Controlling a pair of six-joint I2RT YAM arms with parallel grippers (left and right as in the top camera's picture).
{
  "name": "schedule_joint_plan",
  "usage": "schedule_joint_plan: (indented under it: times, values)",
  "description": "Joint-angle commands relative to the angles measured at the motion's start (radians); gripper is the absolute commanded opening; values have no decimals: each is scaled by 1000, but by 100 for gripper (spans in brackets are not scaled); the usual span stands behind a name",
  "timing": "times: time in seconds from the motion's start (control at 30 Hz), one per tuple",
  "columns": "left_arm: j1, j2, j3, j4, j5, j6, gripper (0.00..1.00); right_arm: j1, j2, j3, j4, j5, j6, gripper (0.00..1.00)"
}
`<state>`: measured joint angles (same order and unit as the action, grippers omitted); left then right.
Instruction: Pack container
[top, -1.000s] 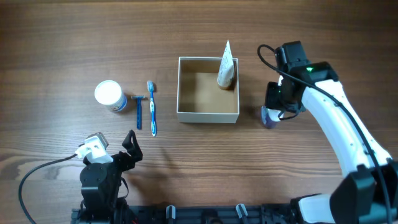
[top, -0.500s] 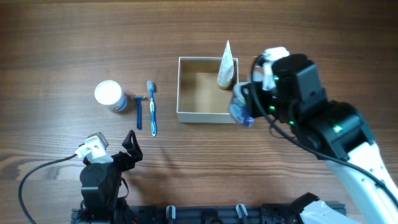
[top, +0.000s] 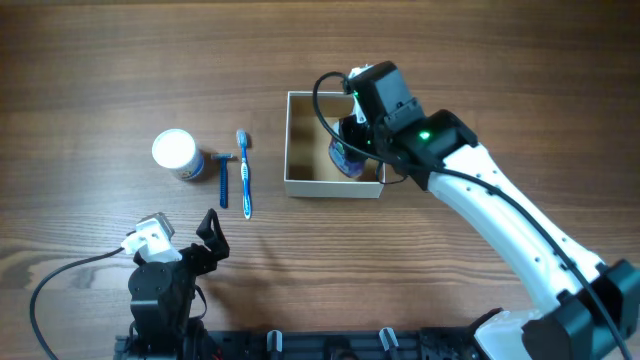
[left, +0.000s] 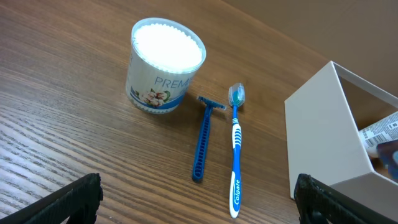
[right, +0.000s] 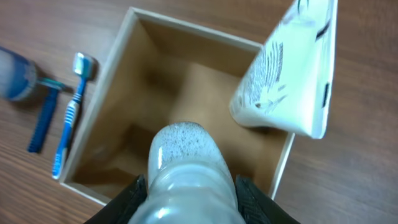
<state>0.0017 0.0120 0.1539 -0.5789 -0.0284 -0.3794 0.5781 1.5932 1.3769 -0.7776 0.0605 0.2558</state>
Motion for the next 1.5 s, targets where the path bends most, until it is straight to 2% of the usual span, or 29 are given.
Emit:
schedule_joint_plan:
  times: [0.0,0.13,0.2,0.27,0.4,0.5,0.63,0.73,0.8,0.83,0.93,1.0,1.13,1.23,1.47]
  values:
    - [0,-9,-2,3,1,9,100,2,4,19,-31,127,11,25]
    - [0,-9,-2,3,1,9,100,2,6,8,-42,141,13,26]
    - [0,-9,-2,3,1,9,100,2,6,-6,-42,137,13,36]
    - [0,-9,-2,3,1,9,100,2,7,-15,-43,115,14,40]
    - [0,-9,-2,3,1,9,100,2,7,-22,-39,107,40,41]
    - [0,-9,-2,3,1,9,100,2,7,-22,-42,108,44,54]
    - [0,-9,-2,3,1,9,100,2,6,-22,-43,108,57,77]
    - [0,-9,-2,3,1,9,100,2,-14,-21,-46,108,62,74]
    - [0,-9,-2,3,1,9,100,2,-65,-21,-47,117,62,72]
    - [0,-9,-2,3,1,9,100,1,-93,-21,-50,134,62,74]
    - [0,-9,-2,3,1,9,100,-67,-237,-21,-78,176,69,93]
    - [0,-9,-2,3,1,9,100,-207,-341,-21,-99,157,96,100]
    - [0,-9,-2,3,1,9,100,-451,-427,-21,-111,-47,122,100]
    - [0,-9,-2,3,1,9,100,-570,-430,-22,-130,-135,148,100]
    - [0,-9,-2,31,2,4,100,-595,-372,-22,-148,-137,143,100]
